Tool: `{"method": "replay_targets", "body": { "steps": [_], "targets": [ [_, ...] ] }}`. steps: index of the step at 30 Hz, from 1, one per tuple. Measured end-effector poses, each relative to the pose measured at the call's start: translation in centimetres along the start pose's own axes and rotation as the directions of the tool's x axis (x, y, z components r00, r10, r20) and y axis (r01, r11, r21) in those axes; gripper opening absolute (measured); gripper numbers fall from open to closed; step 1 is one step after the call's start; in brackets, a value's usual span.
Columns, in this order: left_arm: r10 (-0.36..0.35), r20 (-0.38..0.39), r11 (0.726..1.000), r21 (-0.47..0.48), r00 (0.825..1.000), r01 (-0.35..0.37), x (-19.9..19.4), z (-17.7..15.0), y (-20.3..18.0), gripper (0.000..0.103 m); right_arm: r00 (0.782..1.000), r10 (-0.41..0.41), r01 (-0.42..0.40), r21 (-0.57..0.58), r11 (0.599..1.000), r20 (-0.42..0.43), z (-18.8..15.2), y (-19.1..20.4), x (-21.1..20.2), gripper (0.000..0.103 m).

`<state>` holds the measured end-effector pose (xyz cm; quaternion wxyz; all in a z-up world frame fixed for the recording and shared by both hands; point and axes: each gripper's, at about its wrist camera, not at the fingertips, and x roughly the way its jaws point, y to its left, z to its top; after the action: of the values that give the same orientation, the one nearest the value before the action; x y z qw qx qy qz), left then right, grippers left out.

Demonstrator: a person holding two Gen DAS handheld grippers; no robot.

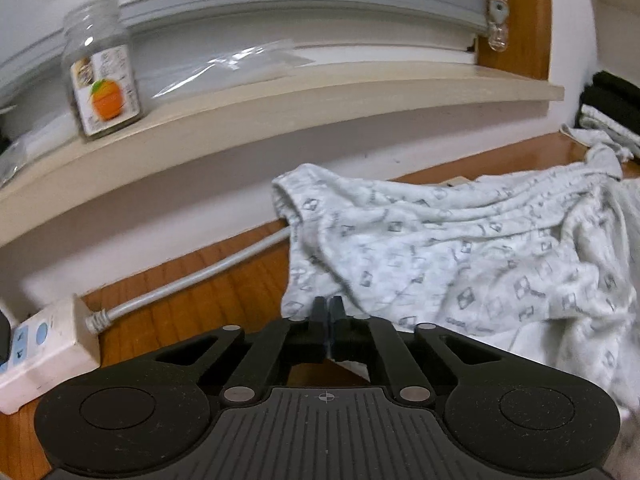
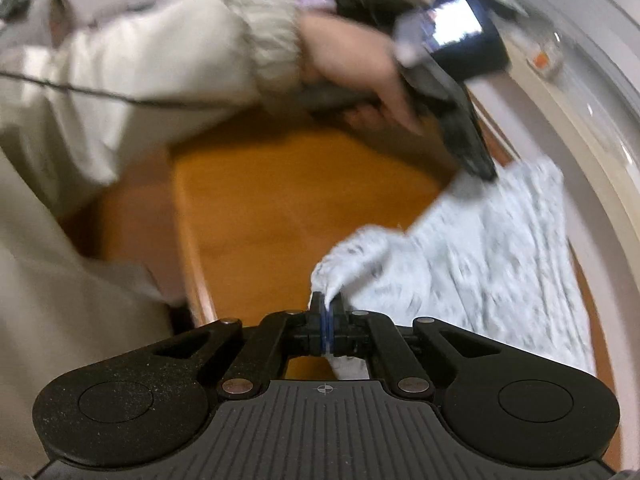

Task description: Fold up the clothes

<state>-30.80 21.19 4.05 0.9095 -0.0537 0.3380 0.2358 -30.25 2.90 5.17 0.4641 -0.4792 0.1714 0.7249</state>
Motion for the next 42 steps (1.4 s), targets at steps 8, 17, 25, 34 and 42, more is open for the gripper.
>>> {"method": "replay_targets", "body": {
  "steps": [8,17,25,34,42],
  "targets": [
    [0.033,-0.010,0.999,-0.042,0.999,-0.033,-1.7,-0.2,2.4,0.002,0.983,0.125,-0.124,-0.015,0.992,0.136,3.7,4.2,0.4,0.002],
    [0.008,0.020,0.995,-0.099,1.000,-0.006,-4.4,-0.6,5.2,0.004,0.967,0.173,-0.170,-0.031,0.985,0.185,6.4,6.9,2.7,0.004],
    [-0.173,0.082,0.960,-0.207,0.982,0.186,-4.8,-1.5,5.2,0.019,0.978,0.094,-0.092,-0.020,0.996,0.184,5.3,5.1,1.8,0.041],
    [-0.242,0.038,0.954,-0.173,0.969,0.245,-2.4,0.0,1.2,0.039,0.982,-0.128,0.114,0.111,0.987,0.136,-0.8,-0.9,0.1,0.048],
    [-0.060,0.160,0.977,-0.195,0.985,0.091,-4.5,1.3,1.6,0.000,0.968,-0.247,0.223,0.299,0.928,0.044,-8.7,-6.7,1.1,0.048]
  ]
}}
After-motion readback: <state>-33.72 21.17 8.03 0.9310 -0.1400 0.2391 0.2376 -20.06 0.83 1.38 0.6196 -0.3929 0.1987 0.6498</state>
